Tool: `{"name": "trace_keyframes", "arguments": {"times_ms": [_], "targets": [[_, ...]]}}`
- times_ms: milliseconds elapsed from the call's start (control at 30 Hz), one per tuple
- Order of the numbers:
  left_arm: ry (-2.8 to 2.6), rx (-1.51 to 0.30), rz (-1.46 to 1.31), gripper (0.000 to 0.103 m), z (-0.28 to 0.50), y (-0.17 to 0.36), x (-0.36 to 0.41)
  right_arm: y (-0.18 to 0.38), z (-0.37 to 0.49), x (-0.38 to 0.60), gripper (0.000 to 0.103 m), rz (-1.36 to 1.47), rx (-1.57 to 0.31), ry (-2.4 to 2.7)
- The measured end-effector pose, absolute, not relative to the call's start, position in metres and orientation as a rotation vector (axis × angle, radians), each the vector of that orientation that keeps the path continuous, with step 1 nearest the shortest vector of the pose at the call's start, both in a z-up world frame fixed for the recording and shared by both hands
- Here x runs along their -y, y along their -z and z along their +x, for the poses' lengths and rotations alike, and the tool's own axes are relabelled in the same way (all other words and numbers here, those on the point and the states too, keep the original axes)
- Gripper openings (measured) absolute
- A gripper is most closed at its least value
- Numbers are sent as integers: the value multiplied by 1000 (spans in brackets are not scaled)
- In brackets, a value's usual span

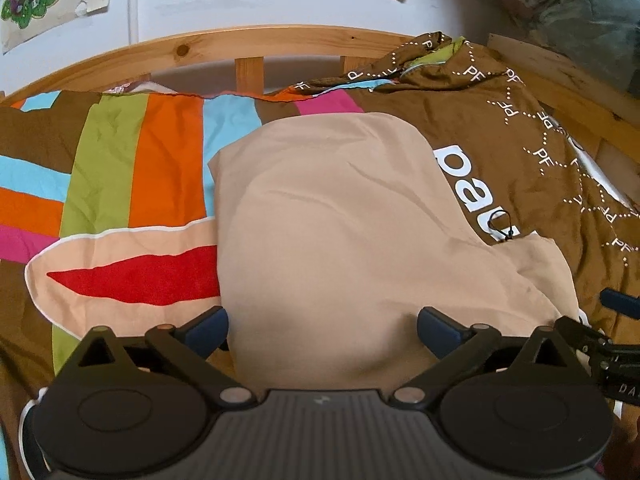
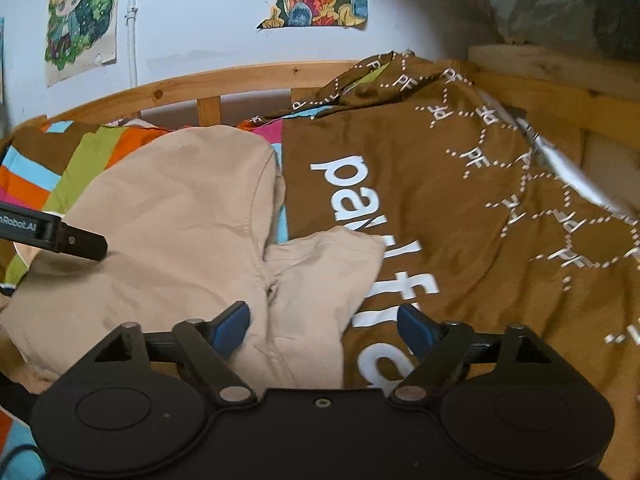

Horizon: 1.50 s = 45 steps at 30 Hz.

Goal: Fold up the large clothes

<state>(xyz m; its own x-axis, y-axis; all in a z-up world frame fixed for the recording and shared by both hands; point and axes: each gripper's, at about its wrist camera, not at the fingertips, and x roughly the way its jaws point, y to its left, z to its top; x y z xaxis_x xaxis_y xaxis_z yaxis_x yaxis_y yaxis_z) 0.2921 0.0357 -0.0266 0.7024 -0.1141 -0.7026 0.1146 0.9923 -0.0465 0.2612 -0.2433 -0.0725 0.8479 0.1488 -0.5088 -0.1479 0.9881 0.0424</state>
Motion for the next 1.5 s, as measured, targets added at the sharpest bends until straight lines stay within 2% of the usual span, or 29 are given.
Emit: {"name": "trace_keyframes", "arguments": {"times_ms": [267, 333, 433, 633, 900, 1100, 1500], "targets": [[146, -771, -21, 102, 272, 15, -29, 68, 250, 258, 90, -5, -502, -99], [155, -751, -30, 102, 264, 11, -26, 63, 243, 260, 92, -1, -477, -84], [146, -706, -59, 102, 247, 0, -21, 51, 232, 266, 100, 21, -434, -103], [161, -608, -132, 102, 199, -27, -18, 20, 196, 271, 102, 7, -359, -108], [139, -539, -96, 102, 133, -54, -24, -7, 125, 281, 102, 55, -249, -110], [104, -575, -86, 102, 86, -53, -40, -20, 86, 277, 102, 97, -205, -156], [87, -594, -64, 102, 55, -34, -51, -14, 30, 271, 102, 148, -263, -180]]}}
